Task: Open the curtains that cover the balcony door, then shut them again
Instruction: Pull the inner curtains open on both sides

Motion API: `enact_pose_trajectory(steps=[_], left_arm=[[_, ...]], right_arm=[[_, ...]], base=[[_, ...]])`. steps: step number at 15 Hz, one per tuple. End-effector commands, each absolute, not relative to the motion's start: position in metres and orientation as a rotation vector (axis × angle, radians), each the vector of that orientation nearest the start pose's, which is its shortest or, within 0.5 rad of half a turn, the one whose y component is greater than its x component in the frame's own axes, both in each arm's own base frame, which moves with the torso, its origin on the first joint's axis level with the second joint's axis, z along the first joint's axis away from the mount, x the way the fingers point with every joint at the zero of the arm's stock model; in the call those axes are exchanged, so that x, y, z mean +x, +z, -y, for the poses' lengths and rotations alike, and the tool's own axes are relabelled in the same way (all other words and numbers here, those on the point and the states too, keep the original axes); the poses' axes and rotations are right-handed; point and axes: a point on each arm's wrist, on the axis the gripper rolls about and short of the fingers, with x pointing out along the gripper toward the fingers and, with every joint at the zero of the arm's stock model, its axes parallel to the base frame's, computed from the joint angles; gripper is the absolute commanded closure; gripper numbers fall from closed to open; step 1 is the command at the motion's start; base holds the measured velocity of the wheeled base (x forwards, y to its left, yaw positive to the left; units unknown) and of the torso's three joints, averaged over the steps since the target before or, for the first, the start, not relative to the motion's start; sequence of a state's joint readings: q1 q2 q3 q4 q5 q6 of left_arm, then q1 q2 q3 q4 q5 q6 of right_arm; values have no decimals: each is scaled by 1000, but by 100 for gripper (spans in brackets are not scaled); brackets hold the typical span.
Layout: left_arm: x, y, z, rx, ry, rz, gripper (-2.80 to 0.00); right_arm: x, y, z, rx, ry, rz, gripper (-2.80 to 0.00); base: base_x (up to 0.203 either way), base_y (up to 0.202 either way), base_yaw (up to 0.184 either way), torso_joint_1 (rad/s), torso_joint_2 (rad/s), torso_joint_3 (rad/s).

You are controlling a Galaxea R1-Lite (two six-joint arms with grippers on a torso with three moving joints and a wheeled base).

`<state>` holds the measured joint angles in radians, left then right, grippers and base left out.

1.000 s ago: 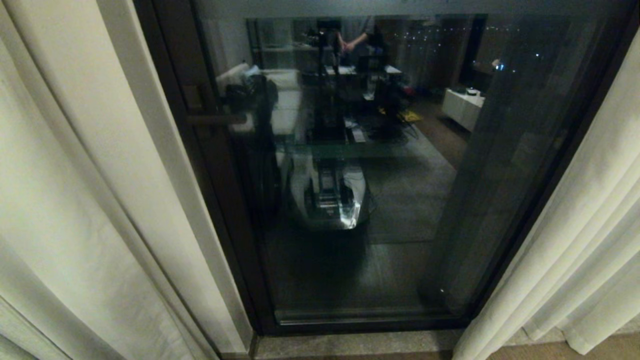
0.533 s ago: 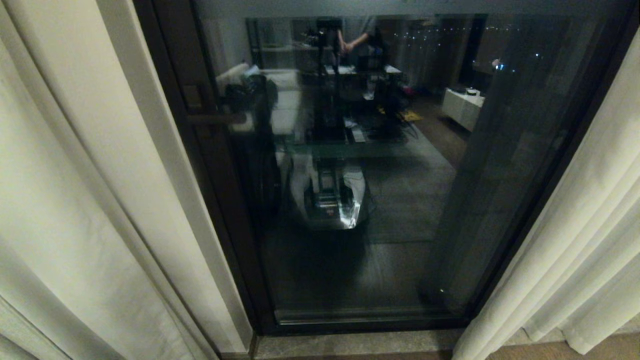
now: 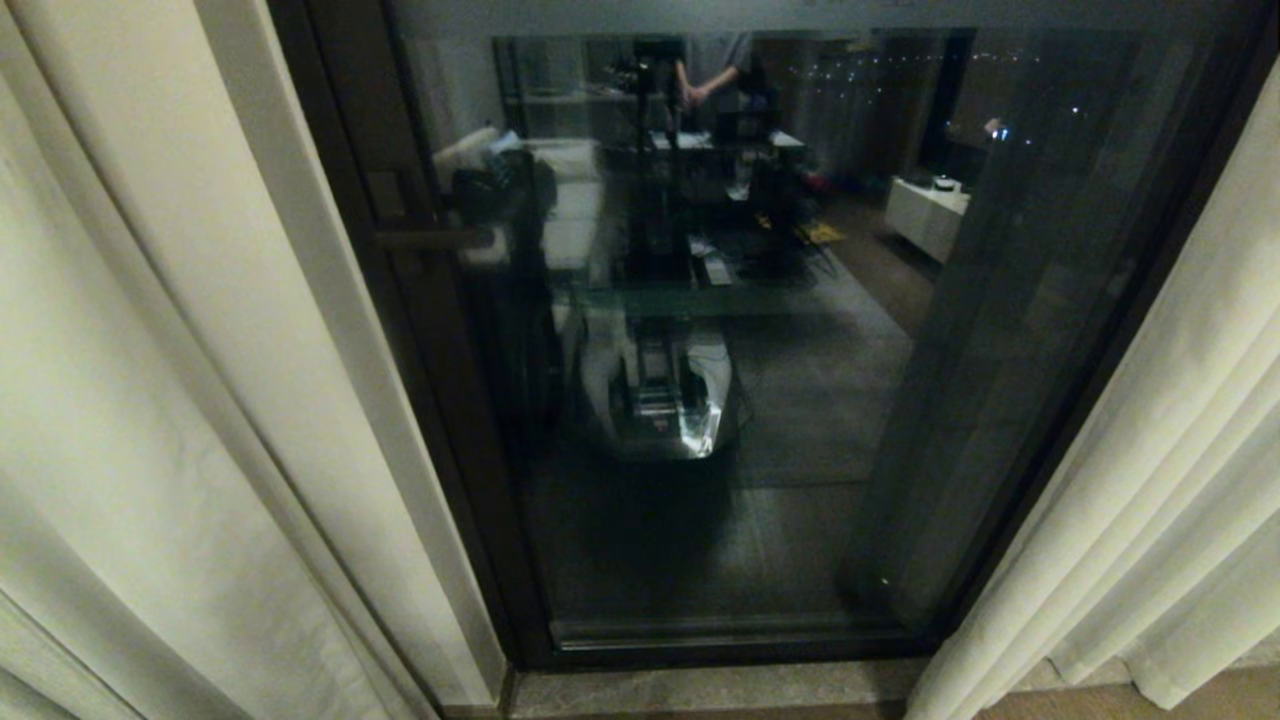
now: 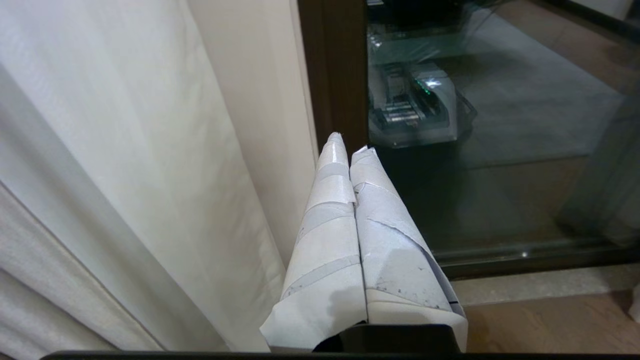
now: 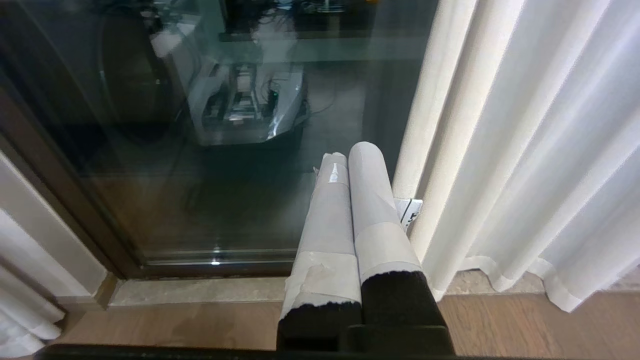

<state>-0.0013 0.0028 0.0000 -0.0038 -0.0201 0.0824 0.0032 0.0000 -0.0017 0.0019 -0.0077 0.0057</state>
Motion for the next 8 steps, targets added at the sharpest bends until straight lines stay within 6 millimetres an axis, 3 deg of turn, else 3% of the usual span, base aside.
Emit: enact_pose_trajectory(steps=[1,4,8], left_arm=[[-23,76,0,81,-21,5,0],[-23,76,0,80,-21,5,0],[-23,76,0,81,-20,5,0]], right_arm=[[-23,76,0,6,-5,-2,0],[-23,76,0,6,-5,-2,0],[-23,76,0,6,-3,-2,0]], base=[[0,0,0,0,0,0],[6,-96,2,2,5,1],[0,-190,-2,0,2,2]])
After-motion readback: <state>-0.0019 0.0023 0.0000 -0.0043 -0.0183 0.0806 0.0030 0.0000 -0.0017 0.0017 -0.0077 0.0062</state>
